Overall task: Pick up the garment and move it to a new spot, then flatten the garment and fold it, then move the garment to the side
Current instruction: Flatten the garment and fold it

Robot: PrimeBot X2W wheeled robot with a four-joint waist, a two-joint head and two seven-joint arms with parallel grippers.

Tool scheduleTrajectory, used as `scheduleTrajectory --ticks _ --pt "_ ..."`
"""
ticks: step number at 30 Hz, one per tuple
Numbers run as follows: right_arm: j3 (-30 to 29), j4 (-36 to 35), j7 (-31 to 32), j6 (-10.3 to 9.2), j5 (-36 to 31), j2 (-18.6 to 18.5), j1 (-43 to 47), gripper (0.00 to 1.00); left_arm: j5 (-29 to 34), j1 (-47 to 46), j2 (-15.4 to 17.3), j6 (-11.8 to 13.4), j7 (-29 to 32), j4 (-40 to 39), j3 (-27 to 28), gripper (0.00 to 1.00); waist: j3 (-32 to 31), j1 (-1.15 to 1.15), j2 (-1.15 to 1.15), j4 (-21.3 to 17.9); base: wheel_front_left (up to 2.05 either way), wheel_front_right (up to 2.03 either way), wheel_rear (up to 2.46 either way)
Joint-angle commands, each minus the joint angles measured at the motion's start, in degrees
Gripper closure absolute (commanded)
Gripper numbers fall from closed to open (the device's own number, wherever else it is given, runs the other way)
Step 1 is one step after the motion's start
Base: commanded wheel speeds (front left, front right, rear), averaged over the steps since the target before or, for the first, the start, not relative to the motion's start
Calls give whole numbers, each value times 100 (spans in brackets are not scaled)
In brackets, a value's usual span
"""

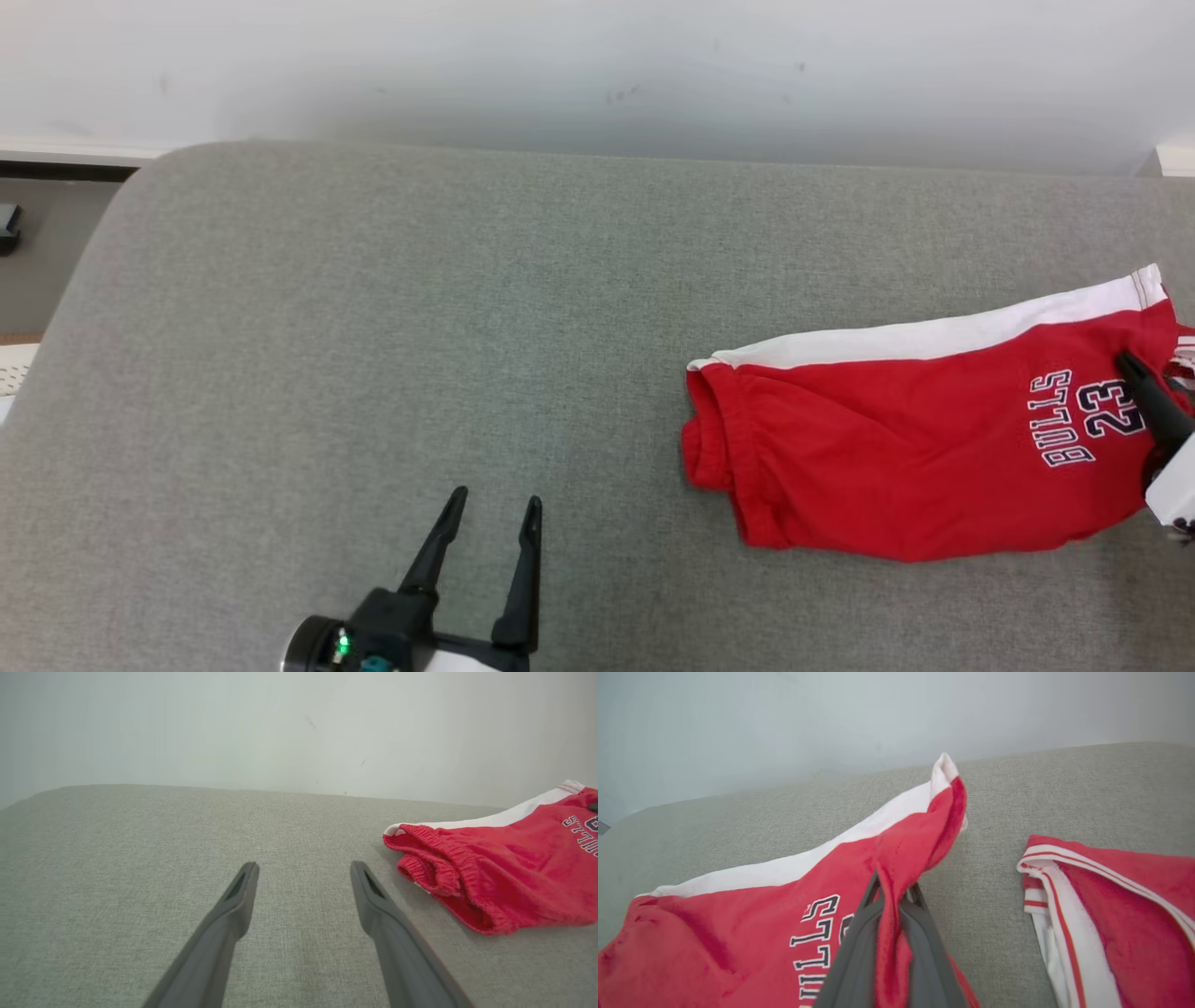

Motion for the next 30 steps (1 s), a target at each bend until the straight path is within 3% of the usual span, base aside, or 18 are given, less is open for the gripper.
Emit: scheduleTrajectory --ticks 1,7,12,20,23,24,26,27,28,30 --pt "17 -105 30 0 -164 4 -100 100 169 67 17 -13 -8 15 -30 0 -27 0 0 42 0 0 0" --pt "235 -653 368 0 -523 381 -218 100 281 19 10 -54 -8 16 -55 0 -112 0 0 129 0 0 0" --pt "331 -969 666 0 -804 925 -282 100 293 -43 6 -52 -8 36 -52 0 -116 0 0 174 0 0 0" --pt "301 -629 993 0 -1710 2461 -90 100 269 -92 -2 -36 -8 96 -176 0 -62 0 0 249 0 0 0" --pt "141 -474 960 0 -2041 2780 5 100 235 -97 -4 -22 -8 134 -208 0 -64 0 0 288 0 0 0" --pt "79 -419 959 0 -2139 2846 50 96 222 -99 -5 -17 -8 142 -213 0 -72 0 0 300 0 0 0" --pt "-64 -326 915 0 -2372 2946 90 64 203 -95 -6 -13 -8 161 -217 0 -92 0 0 321 0 0 0" --pt "-122 -306 907 0 -2428 2994 112 37 195 -86 -6 -8 -8 171 -218 0 -111 0 0 327 0 0 0" --pt "-173 -316 866 0 -2481 3037 145 0 188 -70 -6 2 -8 176 -210 0 -128 0 0 326 0 0 0" --pt "-235 -378 865 0 -2467 3075 224 0 190 -30 -6 19 -8 184 -193 0 -162 0 0 313 0 0 0"
